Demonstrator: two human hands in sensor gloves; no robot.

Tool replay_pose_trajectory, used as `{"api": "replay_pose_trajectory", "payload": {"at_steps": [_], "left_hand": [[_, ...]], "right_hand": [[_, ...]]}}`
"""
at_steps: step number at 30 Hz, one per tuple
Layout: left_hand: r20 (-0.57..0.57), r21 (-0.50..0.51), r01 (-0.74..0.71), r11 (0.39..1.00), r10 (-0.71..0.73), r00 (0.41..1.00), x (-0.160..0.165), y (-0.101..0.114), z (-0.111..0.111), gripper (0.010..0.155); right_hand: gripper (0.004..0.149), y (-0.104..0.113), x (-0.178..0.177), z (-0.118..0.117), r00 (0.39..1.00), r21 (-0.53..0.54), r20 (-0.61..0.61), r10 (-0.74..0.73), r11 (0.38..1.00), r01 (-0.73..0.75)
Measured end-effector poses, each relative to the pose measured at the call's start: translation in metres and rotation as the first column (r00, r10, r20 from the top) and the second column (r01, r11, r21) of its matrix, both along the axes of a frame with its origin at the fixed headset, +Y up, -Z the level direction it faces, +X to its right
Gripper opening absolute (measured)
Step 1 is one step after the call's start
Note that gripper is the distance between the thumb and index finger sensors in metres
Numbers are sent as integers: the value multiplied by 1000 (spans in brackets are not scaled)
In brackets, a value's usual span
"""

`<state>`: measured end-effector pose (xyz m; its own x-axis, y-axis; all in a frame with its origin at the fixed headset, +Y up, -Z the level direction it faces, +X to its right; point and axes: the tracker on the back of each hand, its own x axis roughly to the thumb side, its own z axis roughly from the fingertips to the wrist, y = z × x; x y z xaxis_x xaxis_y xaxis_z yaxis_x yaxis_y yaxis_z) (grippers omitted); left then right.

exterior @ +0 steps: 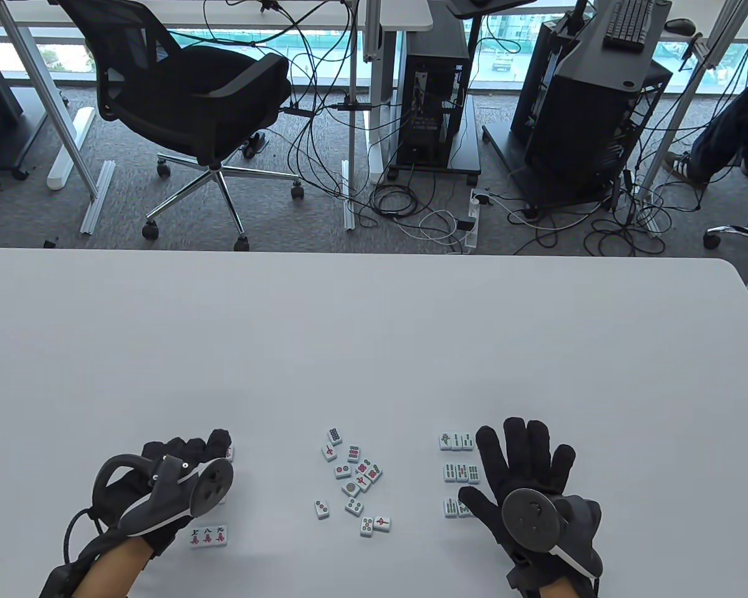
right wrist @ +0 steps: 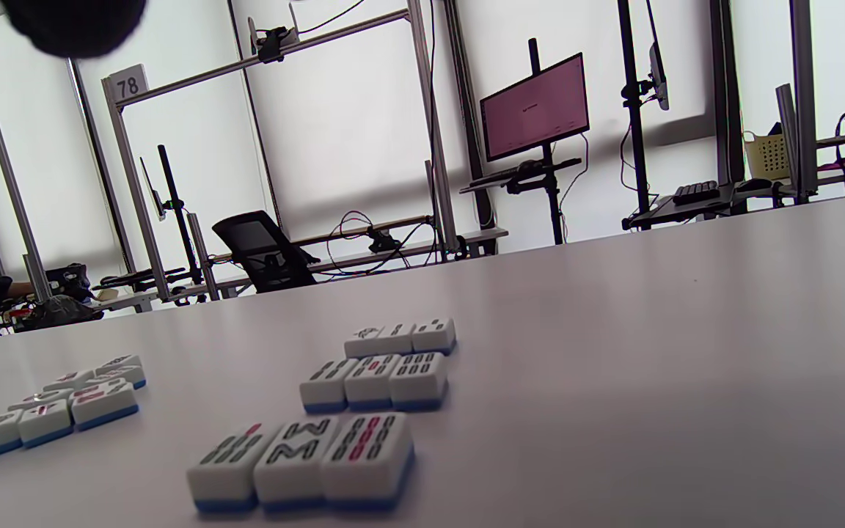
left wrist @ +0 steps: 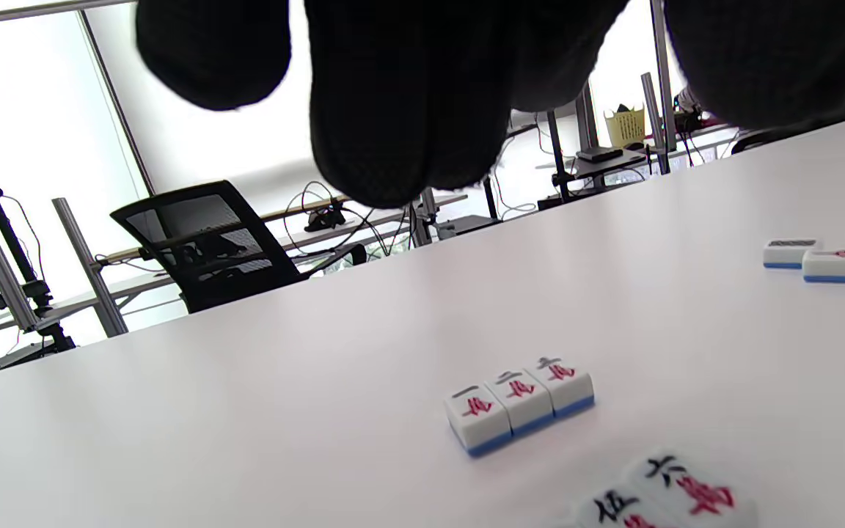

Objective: Mahjong suit sorting

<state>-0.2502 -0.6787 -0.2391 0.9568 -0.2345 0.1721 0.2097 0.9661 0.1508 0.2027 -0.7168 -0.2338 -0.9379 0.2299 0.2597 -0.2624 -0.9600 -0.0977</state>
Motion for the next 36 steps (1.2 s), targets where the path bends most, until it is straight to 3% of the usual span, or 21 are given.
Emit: {"api": "replay_pose_trajectory", "payload": {"at_steps": [5,9,15,21,28,36], "left_hand": [[19,119,-158,980,157,987,-15,22,8,85],[52,123,-171,978,165,985,-10,18,7,86],[162,81,-99,992,85,983,28,-5,1,79],[290,12,6,1000,-9,957,85,-32,-9,68],[310,-54,14,998,3,951,137,-51,-30,58],[337,-182,165,969,-96,937,158,-68,-24,63]], "right_hand": [[81,0,0,0,1000,-1,3,5,1000,-5],[81,0,0,0,1000,-1,3,6,1000,-6],[81,0,-1,0,1000,-7,0,23,1000,-23],[81,0,-1,0,1000,-11,-3,15,1000,-15],[81,2,-1,1,1000,-8,-9,-9,1000,9],[81,3,-1,1,1000,-6,-15,-25,1000,25]]}}
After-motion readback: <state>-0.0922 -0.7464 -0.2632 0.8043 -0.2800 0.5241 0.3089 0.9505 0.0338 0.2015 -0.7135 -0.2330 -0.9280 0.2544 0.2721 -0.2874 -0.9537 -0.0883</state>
